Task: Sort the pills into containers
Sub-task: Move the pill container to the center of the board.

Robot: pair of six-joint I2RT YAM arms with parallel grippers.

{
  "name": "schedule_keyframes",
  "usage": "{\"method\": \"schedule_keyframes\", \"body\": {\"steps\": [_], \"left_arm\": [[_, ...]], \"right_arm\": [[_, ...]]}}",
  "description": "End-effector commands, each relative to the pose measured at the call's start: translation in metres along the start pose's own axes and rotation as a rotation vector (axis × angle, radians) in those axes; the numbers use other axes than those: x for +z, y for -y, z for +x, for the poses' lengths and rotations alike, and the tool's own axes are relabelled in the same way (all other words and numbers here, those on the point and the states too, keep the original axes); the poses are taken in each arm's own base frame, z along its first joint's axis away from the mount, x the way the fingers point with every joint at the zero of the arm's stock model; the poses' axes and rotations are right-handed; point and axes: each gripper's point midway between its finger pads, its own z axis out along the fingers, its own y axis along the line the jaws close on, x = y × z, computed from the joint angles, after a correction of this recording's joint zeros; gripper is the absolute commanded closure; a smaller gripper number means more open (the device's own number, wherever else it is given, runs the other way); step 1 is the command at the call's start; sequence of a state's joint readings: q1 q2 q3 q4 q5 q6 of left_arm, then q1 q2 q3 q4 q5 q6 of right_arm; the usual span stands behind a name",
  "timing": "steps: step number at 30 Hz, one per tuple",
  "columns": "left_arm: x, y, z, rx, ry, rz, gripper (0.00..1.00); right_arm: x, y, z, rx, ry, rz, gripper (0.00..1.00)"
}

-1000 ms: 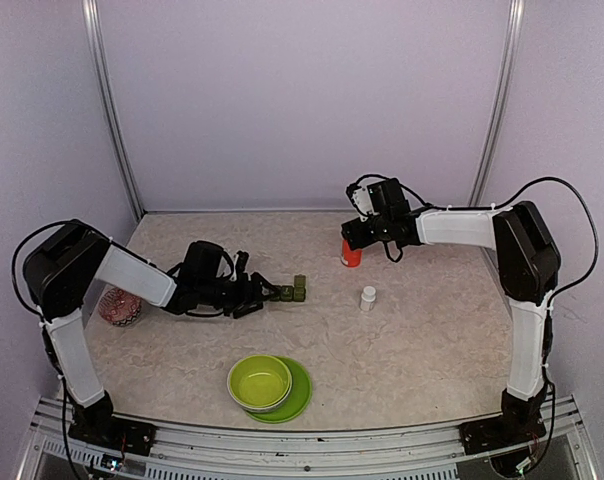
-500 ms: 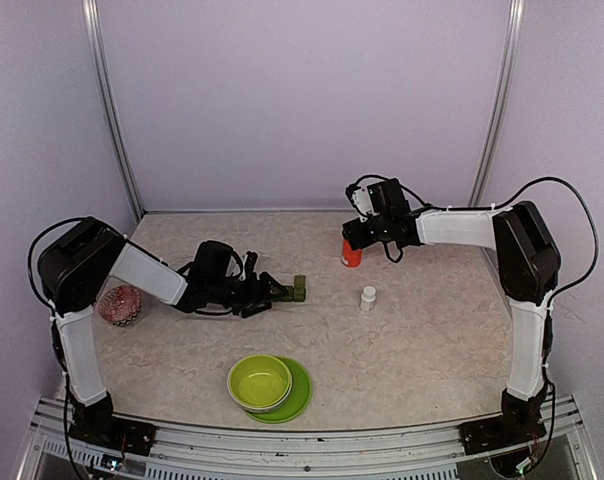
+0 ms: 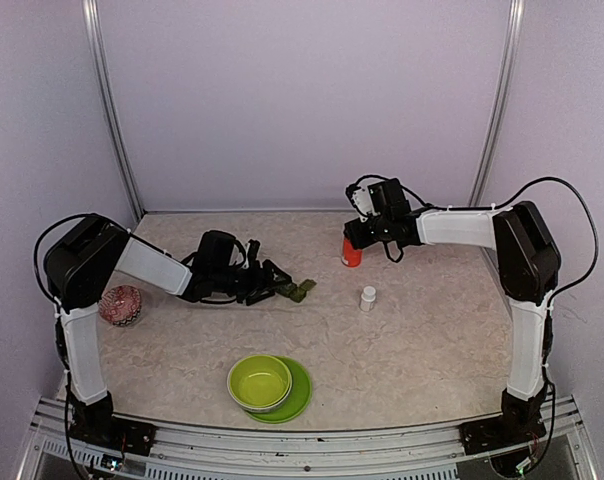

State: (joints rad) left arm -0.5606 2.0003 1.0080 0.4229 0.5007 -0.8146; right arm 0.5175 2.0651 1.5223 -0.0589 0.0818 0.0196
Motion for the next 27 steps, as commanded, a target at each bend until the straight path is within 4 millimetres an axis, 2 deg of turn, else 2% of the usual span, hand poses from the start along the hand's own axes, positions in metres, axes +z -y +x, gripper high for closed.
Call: {"method": "schedule_keyframes", "body": {"steps": [1, 12, 16, 22, 27], "left_arm": [[0.002, -0.001, -0.003, 0.018, -0.005, -0.001, 0.25], [-0.016, -0.010, 0.006, 0.011, 0.007, -0.011, 0.25], [-0.025, -0.006, 0.004, 0.018, 0.024, -0.006, 0.24], [-0.035, 0.000, -0.001, 0.030, 0.047, -0.006, 0.24], [-0.040, 0.003, -0.002, 0.037, 0.054, -0.011, 0.24]], "right_arm": [[0.004, 0.006, 0.005, 0.010, -0.015, 0.003, 0.40], [-0.003, -0.001, -0.001, 0.000, 0.006, -0.046, 0.48], [-0.010, -0.003, -0.007, -0.004, 0.026, -0.060, 0.52], [-0.019, -0.005, -0.015, -0.008, 0.051, -0.075, 0.52], [-0.023, -0.008, -0.010, -0.019, 0.049, -0.096, 0.50]]}}
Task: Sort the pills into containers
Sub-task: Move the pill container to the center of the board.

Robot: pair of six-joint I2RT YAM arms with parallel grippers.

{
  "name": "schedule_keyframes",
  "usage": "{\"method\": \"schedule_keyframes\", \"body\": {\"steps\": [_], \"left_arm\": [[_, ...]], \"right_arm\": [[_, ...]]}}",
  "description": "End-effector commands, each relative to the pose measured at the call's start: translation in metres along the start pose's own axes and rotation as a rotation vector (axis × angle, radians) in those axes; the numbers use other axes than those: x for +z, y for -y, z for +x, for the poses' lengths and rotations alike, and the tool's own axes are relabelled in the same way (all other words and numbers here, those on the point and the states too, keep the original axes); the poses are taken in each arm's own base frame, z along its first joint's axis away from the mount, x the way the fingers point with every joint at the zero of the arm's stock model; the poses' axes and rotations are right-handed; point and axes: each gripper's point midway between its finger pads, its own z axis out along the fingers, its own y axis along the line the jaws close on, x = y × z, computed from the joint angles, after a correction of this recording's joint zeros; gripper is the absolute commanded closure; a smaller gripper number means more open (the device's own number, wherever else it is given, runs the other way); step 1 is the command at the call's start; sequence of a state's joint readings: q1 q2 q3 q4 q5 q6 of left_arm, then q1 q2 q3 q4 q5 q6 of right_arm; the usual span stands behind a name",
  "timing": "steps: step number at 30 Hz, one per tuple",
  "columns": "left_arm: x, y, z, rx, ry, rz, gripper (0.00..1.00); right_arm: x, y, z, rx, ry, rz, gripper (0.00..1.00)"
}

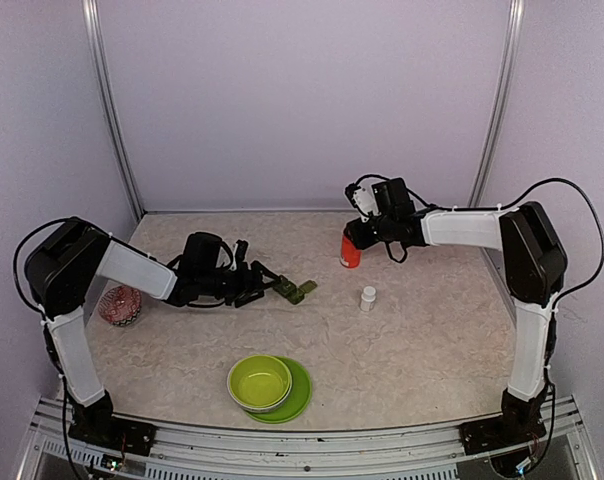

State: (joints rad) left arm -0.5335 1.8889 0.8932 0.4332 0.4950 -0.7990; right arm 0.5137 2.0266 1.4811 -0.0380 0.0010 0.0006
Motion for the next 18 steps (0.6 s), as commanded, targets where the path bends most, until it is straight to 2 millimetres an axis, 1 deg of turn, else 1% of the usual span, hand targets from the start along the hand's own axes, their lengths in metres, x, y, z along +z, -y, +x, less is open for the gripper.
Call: {"method": "schedule_keyframes", "body": {"steps": [1, 3, 5, 7, 9, 11, 15, 18], "left_arm": [[-0.010, 0.005, -0.005, 0.034, 0.025, -0.002, 0.24], [-0.011, 0.004, -0.004, 0.035, 0.026, -0.005, 0.24], [-0.012, 0.004, -0.004, 0.036, 0.028, -0.005, 0.24], [-0.012, 0.003, -0.005, 0.034, 0.030, -0.006, 0.23], [-0.012, 0.004, -0.005, 0.036, 0.031, -0.002, 0.24], [-0.012, 0.004, -0.005, 0.036, 0.030, -0.002, 0.24], [-0.013, 0.004, -0.004, 0.037, 0.031, -0.003, 0.23], [-0.014, 0.002, -0.003, 0.035, 0.032, -0.004, 0.23]], "right_arm": [[-0.013, 0.000, -0.005, -0.006, 0.023, -0.027, 0.50], [-0.014, -0.002, 0.000, -0.010, 0.019, -0.035, 0.47], [-0.013, -0.001, 0.003, -0.010, 0.014, -0.030, 0.41], [-0.014, 0.002, 0.000, -0.009, 0.019, -0.015, 0.35], [-0.016, 0.004, -0.007, -0.005, 0.033, -0.002, 0.31], [-0.018, 0.005, -0.014, -0.003, 0.051, 0.002, 0.28], [-0.018, 0.012, -0.021, 0.004, 0.064, 0.040, 0.24], [-0.013, 0.015, -0.019, 0.007, 0.052, 0.057, 0.21]]}}
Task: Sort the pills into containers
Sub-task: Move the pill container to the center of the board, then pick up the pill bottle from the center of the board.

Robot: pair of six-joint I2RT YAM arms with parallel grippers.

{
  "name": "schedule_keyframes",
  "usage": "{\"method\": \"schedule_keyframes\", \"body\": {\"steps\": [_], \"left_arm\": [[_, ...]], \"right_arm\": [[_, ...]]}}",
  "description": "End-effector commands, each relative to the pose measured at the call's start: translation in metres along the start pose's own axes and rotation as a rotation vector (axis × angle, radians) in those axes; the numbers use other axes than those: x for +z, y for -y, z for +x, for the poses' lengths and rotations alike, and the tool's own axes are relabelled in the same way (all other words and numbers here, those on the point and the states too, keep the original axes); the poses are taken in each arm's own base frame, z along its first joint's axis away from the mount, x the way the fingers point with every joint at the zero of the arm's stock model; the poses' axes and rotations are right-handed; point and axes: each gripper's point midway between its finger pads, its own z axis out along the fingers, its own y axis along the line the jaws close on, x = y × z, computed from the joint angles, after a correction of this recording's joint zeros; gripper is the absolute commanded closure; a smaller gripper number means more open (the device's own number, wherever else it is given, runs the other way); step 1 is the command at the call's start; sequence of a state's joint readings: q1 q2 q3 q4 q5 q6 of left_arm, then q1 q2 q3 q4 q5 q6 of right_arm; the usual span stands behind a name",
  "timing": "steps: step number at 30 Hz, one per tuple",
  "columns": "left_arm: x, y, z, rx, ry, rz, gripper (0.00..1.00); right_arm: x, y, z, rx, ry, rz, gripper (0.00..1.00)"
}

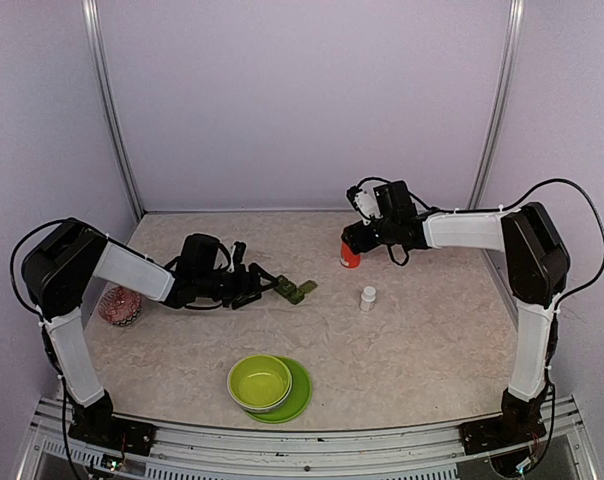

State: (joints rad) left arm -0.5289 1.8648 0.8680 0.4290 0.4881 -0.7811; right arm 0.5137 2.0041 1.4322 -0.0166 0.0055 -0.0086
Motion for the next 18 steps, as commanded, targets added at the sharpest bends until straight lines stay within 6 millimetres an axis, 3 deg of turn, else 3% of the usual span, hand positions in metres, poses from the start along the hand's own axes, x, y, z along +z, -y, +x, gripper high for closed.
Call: {"method": "schedule_keyframes", "body": {"steps": [1, 7, 18], "left_arm": [[-0.008, 0.005, -0.005, 0.023, 0.027, 0.008, 0.23], [-0.010, 0.006, -0.006, 0.032, 0.033, 0.011, 0.03], [-0.021, 0.006, -0.010, 0.042, 0.057, 0.009, 0.01]], "right_arm": [[-0.006, 0.017, -0.026, 0.017, 0.050, 0.057, 0.21], [0.008, 0.018, -0.023, 0.025, 0.035, 0.057, 0.15], [0.028, 0.016, -0.001, 0.052, -0.025, 0.020, 0.17]]}}
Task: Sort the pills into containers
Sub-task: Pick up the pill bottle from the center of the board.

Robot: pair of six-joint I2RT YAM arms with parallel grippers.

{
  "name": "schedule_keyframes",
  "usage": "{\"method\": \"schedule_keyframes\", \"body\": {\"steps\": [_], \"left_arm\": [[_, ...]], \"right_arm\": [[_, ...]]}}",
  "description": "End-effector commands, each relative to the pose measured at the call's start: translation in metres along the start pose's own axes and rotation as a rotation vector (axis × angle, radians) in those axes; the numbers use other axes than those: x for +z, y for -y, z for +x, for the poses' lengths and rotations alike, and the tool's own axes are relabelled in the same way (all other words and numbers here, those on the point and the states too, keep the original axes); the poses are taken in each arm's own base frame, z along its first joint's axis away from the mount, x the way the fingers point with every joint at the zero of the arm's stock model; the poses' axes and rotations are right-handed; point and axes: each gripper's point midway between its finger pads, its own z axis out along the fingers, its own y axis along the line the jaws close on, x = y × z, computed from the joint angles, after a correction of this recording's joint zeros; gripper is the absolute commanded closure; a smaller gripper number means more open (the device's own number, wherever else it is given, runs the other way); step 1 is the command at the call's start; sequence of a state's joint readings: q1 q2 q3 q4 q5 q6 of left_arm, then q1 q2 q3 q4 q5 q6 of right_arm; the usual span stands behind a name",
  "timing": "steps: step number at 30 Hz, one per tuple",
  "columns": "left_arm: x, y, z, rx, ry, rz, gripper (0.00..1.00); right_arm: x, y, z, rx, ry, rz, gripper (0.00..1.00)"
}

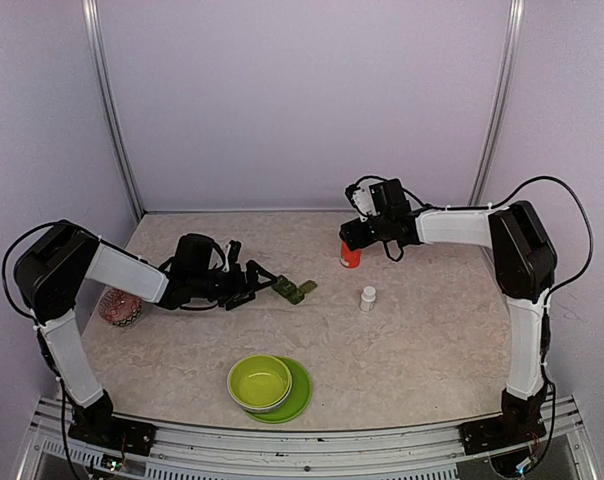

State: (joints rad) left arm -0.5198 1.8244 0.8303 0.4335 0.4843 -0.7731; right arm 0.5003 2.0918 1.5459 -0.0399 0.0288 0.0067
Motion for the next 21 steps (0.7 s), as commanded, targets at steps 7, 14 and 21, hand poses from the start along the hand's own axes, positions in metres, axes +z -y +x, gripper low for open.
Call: {"method": "schedule_keyframes", "body": {"steps": [7, 14, 21], "left_arm": [[-0.013, 0.006, -0.010, 0.040, 0.047, 0.007, 0.01], [-0.018, 0.010, -0.012, 0.044, 0.057, 0.015, 0.01], [-0.027, 0.016, -0.013, 0.069, 0.076, 0.017, 0.01]], "right_arm": [[0.005, -0.001, 0.013, 0.024, -0.030, -0.036, 0.40], [-0.015, -0.002, 0.000, 0.003, 0.015, -0.046, 0.59], [-0.050, -0.016, -0.022, -0.038, 0.081, -0.099, 0.59]]}}
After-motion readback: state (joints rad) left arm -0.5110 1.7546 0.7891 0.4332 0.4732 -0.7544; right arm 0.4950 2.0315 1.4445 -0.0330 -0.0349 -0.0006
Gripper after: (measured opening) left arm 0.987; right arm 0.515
